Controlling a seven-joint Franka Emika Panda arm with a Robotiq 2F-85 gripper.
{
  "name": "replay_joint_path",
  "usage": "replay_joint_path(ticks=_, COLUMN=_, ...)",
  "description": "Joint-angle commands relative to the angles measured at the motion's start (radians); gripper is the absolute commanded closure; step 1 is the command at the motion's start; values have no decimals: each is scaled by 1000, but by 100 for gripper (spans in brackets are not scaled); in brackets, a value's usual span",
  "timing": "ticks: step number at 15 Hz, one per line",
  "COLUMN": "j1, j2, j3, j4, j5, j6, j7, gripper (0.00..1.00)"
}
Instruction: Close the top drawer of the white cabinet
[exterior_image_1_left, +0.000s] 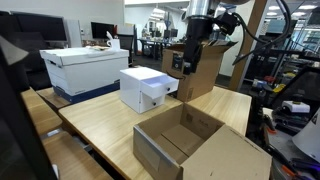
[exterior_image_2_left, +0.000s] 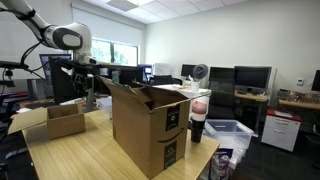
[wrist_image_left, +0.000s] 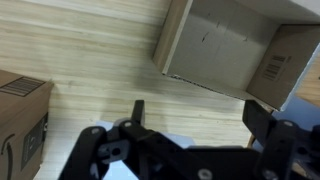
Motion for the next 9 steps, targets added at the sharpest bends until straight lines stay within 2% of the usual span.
replay_joint_path(ticks=1, j1=-9, j2=0, j3=8, j4=1, j5=1, j6=-2, j7=-1, gripper=0)
replay_joint_path(ticks=9, j1=-11, j2=-13, j3=4, j4=-14, j5=1, j6=-10, j7=-13, gripper=0)
